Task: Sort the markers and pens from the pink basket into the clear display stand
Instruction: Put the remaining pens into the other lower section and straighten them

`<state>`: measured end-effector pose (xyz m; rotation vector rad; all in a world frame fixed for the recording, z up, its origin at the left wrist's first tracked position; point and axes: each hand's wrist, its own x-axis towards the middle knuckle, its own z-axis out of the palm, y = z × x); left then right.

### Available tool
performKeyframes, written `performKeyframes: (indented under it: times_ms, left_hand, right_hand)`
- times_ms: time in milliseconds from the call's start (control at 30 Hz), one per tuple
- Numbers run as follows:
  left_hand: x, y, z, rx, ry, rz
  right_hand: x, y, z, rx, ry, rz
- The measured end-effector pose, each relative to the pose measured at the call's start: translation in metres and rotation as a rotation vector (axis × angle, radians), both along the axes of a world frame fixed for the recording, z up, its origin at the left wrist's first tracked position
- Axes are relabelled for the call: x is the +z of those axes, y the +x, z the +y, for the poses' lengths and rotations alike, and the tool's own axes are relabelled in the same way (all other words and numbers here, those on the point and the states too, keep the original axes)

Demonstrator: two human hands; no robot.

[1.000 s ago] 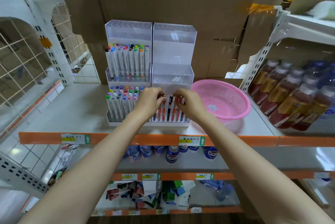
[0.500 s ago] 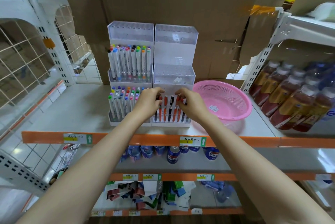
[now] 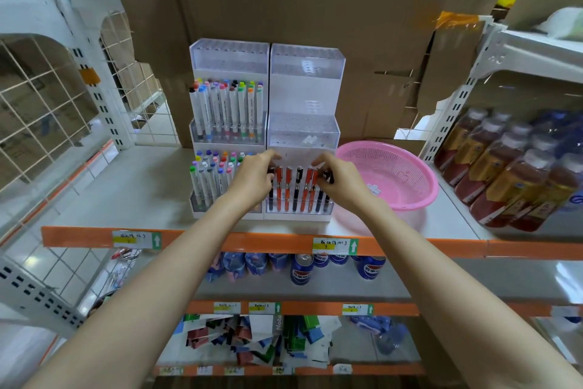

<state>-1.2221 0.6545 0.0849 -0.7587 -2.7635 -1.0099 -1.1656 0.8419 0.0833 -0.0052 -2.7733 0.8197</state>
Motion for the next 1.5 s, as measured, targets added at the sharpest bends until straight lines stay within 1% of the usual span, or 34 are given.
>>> performKeyframes:
  times_ms: [467, 767, 1067, 1233, 1500]
  left_hand:
    - [0.000, 0.008, 0.001, 0.044, -0.010, 0.043]
    - [-0.001, 0.011, 0.006, 0.106, 0.036, 0.050]
    - [-0.003, 0.012, 0.007, 0.123, 0.046, 0.048]
    - [-0.002, 0.012, 0.007, 0.132, 0.040, 0.055]
    - [-0.005, 0.011, 0.006, 0.146, 0.038, 0.057]
  right_hand:
    - [-0.001, -0.001, 0.005, -0.010, -0.046, 0.043]
    - [-0.002, 0.000, 0.017, -0.011, -0.077, 0.031]
    - [-0.006, 0.004, 0.025, -0.018, -0.125, 0.044]
    - [-0.007, 0.002, 0.026, -0.009, -0.096, 0.073]
    - [-0.007, -0.001, 0.027, -0.017, -0.068, 0.065]
